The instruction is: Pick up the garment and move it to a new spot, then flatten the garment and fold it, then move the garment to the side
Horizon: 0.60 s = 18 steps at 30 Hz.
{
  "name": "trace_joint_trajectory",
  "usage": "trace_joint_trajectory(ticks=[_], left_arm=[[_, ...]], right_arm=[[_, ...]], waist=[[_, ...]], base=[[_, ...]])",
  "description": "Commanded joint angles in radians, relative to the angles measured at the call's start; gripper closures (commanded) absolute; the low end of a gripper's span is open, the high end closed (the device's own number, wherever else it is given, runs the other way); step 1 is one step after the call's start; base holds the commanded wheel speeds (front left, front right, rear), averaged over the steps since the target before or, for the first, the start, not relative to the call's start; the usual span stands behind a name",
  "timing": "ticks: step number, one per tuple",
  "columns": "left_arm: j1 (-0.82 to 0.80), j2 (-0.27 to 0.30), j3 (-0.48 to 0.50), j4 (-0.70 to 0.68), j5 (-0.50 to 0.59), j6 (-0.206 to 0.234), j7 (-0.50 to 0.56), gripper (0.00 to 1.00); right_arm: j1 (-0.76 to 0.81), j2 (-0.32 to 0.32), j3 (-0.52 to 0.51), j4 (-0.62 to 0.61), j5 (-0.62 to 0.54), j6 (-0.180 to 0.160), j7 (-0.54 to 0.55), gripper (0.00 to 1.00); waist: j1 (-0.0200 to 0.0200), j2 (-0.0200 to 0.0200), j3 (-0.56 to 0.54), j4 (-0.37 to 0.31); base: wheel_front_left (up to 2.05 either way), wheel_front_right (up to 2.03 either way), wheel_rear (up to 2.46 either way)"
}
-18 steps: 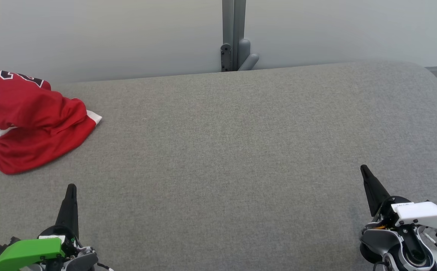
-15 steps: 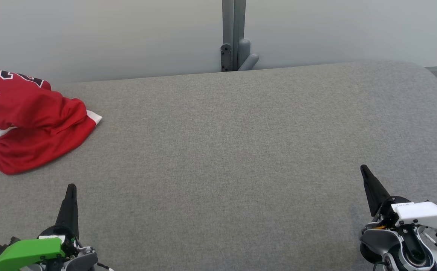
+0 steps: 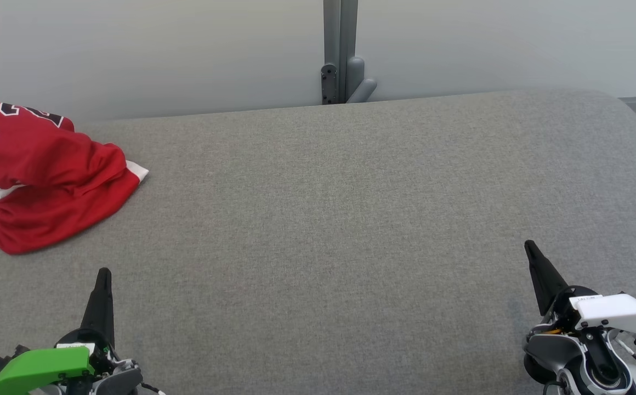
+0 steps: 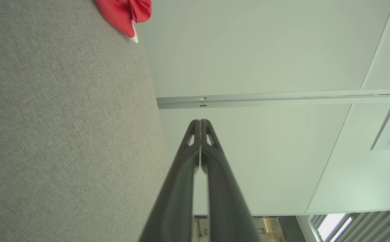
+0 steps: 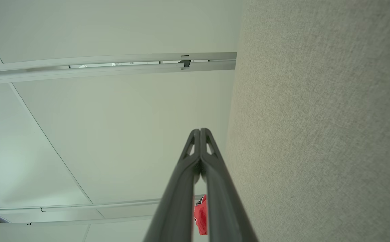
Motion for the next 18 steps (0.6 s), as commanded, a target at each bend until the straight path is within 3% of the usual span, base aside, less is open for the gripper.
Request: trace_joint_trajectory(ticks=[1,11,12,18], left_arm=[[-0.012,0.000,0.001,-0.002,-0.004,-0.002,-0.001,1.00],[-0.012,0.000,0.002,-0.002,-0.004,-0.002,-0.001,1.00],[0.000,0.000,0.000,0.000,0.000,0.000,0.000,0.00],[0.027,-0.008,-0.014,0.033,0.004,0.000,-0.010,0.00]], right_arm=[[-0.011,0.000,-0.001,0.003,-0.004,0.000,0.002,1.00],[-0.011,0.000,-0.001,0.003,-0.004,0.000,0.002,1.00],[0.000,0.000,0.000,0.000,0.000,0.000,0.000,0.00],[0.030,0.008,0.012,0.031,-0.001,0.000,-0.012,0.00]], waist=[[0.0000,0.0069,0.000,0.000],[0.0000,0.0069,0.000,0.000],[0.0000,0.0000,0.000,0.000],[0.0000,0.0001,0.000,0.000]], base=[[0.00,0.00,0.00],[0.00,0.00,0.00],[0.00,0.00,0.00],[0.00,0.00,0.00]])
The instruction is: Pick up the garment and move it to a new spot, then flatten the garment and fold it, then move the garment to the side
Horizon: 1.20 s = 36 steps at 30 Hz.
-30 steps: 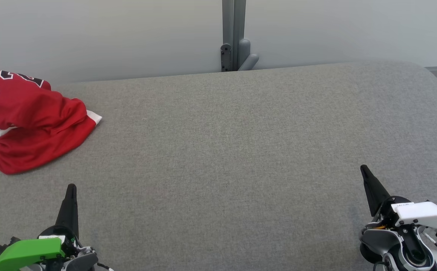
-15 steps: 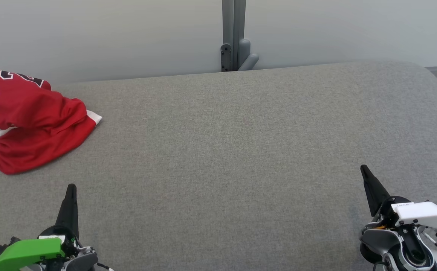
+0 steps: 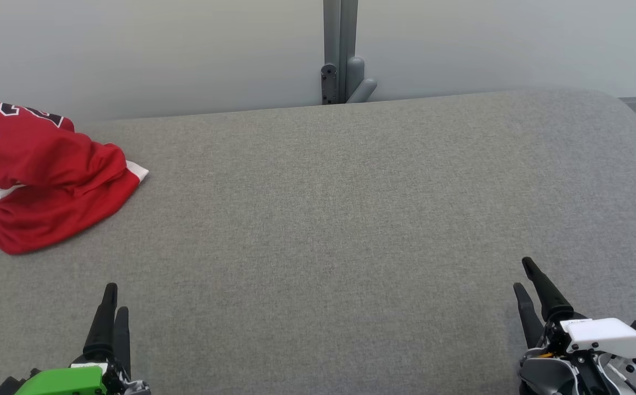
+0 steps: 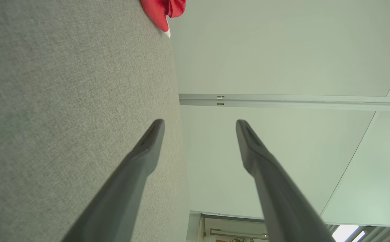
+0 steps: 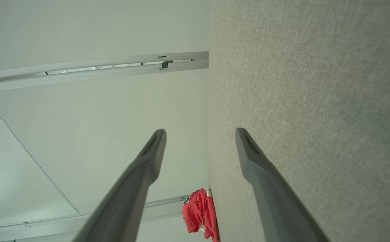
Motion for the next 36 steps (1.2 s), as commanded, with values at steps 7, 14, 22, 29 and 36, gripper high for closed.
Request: trace_joint_trajectory(ticks=[7,14,22,29,36], left_arm=[[-0.007,0.004,-0.032,-0.028,0.025,0.000,-0.041,0.00],[-0.007,0.005,-0.044,-0.041,0.098,0.006,-0.072,0.00],[-0.009,0.006,-0.059,-0.091,0.230,0.028,-0.104,0.00],[-0.008,0.007,-0.081,-0.132,0.343,0.051,-0.127,0.00],[-0.008,0.008,-0.109,-0.158,0.504,0.078,-0.151,0.00]], right_arm=[[-0.008,-0.005,0.027,-0.029,-0.015,0.000,-0.045,0.00],[-0.006,-0.006,0.031,-0.045,-0.073,0.000,-0.080,0.00],[-0.002,-0.007,0.033,-0.095,-0.217,0.000,-0.116,0.00],[0.003,-0.008,0.044,-0.136,-0.337,0.000,-0.141,0.00],[0.009,-0.008,0.060,-0.178,-0.496,0.000,-0.169,0.00]], waist=[[0.0000,0.0005,0.000,-0.001],[0.0000,0.0009,0.001,-0.002],[0.0000,0.0013,0.002,-0.003],[0.0000,0.0017,0.004,-0.004],[0.0000,0.0020,0.005,-0.005]], base=[[0.00,0.00,0.00],[0.00,0.00,0.00],[0.00,0.00,0.00],[0.00,0.00,0.00],[0.00,0.00,0.00]])
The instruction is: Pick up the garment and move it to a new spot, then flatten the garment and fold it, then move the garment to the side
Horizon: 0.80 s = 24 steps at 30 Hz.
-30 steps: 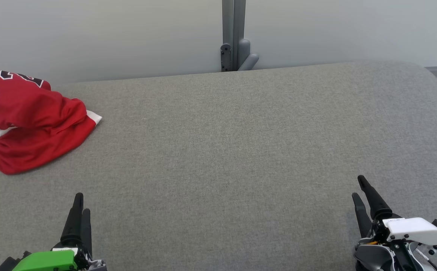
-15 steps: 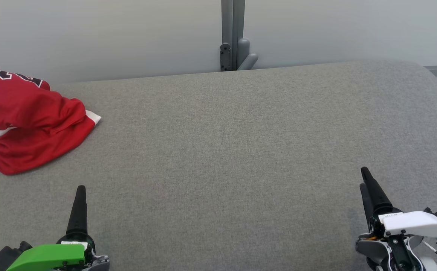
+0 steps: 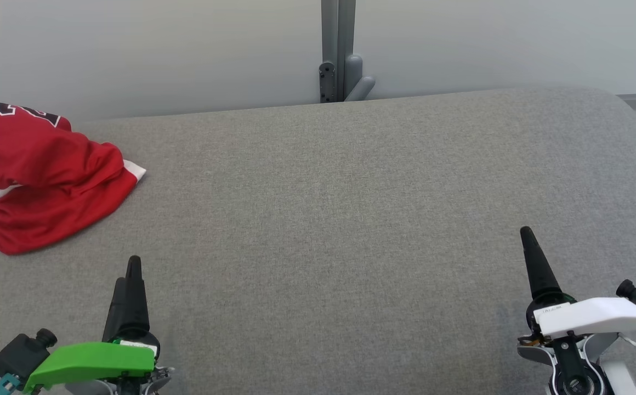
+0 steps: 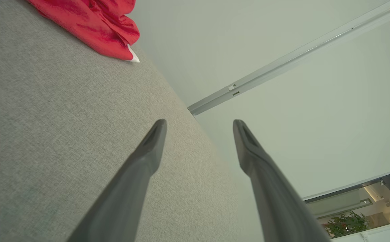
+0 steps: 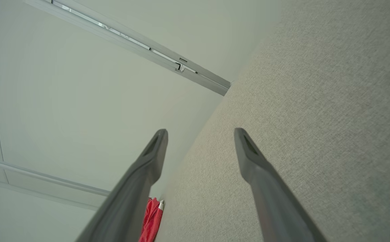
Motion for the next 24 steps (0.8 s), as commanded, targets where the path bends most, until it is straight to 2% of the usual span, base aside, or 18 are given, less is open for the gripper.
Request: trace_joint_trajectory(ticks=[1,16,24], left_arm=[[-0.010,0.007,-0.005,-0.020,0.042,0.008,-0.009,0.00],[-0.005,0.009,-0.038,-0.048,0.406,0.056,-0.059,0.00],[0.001,0.010,-0.050,-0.062,0.526,0.074,-0.081,0.00]], right_arm=[[-0.001,-0.007,0.003,-0.024,-0.037,0.000,-0.011,0.00],[0.012,-0.008,0.034,-0.085,-0.358,0.001,-0.066,0.00],[0.017,-0.009,0.045,-0.108,-0.474,0.001,-0.091,0.00]], waist=[[0.0000,0.0021,0.000,0.000],[0.0000,0.0030,0.005,-0.003],[0.0000,0.0034,0.006,-0.004]], base=[[0.00,0.00,0.00],[0.00,0.00,0.00],[0.00,0.00,0.00]])
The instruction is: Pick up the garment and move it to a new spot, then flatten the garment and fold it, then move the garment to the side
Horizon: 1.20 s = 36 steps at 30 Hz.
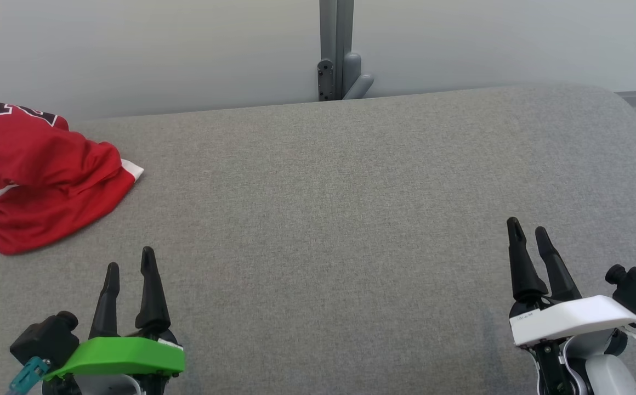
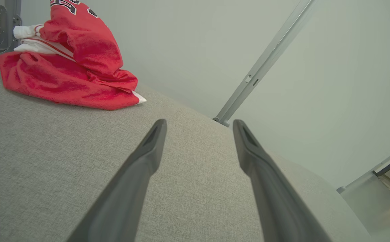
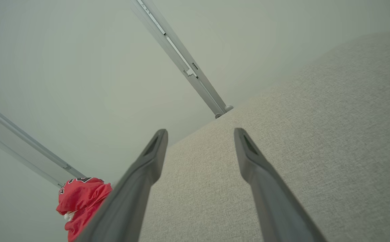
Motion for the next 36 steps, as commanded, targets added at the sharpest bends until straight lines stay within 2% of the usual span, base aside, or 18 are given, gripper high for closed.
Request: trace_joint_trajectory(ticks=[1,25,36], left_arm=[[0.001,0.008,-0.004,-0.016,0.051,0.008,-0.013,0.00],[0.014,0.017,-0.042,0.047,0.314,0.028,-0.069,0.00],[0.017,0.022,-0.041,0.071,0.391,0.030,-0.092,0.00]], right_arm=[[0.000,-0.006,0.006,-0.021,-0.048,0.000,-0.015,0.00],[0.005,-0.008,0.053,-0.002,-0.323,0.001,-0.076,0.00],[0.002,-0.009,0.063,0.002,-0.423,0.000,-0.102,0.00]], waist=[[0.0000,0.0034,0.000,0.000],[0.0000,0.0047,0.004,-0.002],[0.0000,0.0053,0.006,-0.002]], base=[[0.00,0.00,0.00],[0.00,0.00,0.00],[0.00,0.00,0.00]])
